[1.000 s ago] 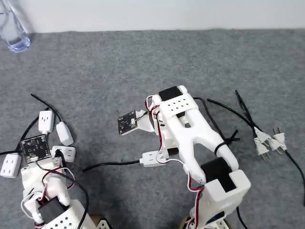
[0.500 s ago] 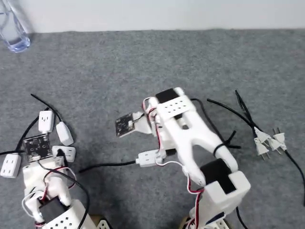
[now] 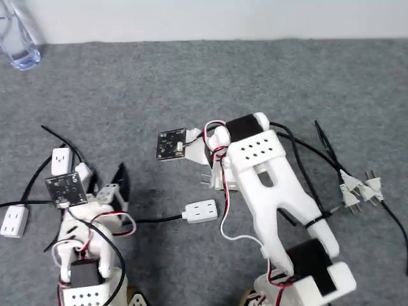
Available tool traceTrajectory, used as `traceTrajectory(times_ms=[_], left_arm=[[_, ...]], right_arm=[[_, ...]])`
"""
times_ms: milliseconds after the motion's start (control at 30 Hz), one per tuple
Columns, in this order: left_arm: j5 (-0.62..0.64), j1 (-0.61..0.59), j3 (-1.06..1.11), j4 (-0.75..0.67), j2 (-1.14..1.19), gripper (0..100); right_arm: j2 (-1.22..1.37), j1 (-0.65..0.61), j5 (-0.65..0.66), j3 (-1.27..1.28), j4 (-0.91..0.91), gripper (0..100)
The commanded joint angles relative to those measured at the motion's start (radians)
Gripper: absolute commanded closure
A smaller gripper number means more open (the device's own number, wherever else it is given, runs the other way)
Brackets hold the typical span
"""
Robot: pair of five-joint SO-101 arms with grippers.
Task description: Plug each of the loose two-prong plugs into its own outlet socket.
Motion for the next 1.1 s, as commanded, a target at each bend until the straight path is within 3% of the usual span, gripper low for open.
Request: traceTrajectory(times_ms=[0,67,367,667,867,1067], left_arm=[[0.281,0.132,-0.004,-0.025,-0.008,77],[0.339,0.164,-0.004,0.003,-0.003,77],[0.338,0.176,-0.004,0.094,-0.005,77],[0.339,0.178,-0.004,0.129,-0.003,77],[0.339,0.178,-0.004,0.130,-0.003,77],[0.339,0.178,-0.004,0.130,-0.003,77]], right_arm=[[-0.045,-0.038,-0.021,0.009,-0.004,98.9],[-0.045,-0.010,-0.006,0.064,-0.045,98.9],[-0.044,0.202,0.110,0.311,-0.278,98.9],[-0.042,0.213,0.135,0.531,-0.513,98.9],[0.059,0.226,0.132,0.548,-0.555,98.0],[0.081,0.220,0.130,0.540,-0.556,84.9]])
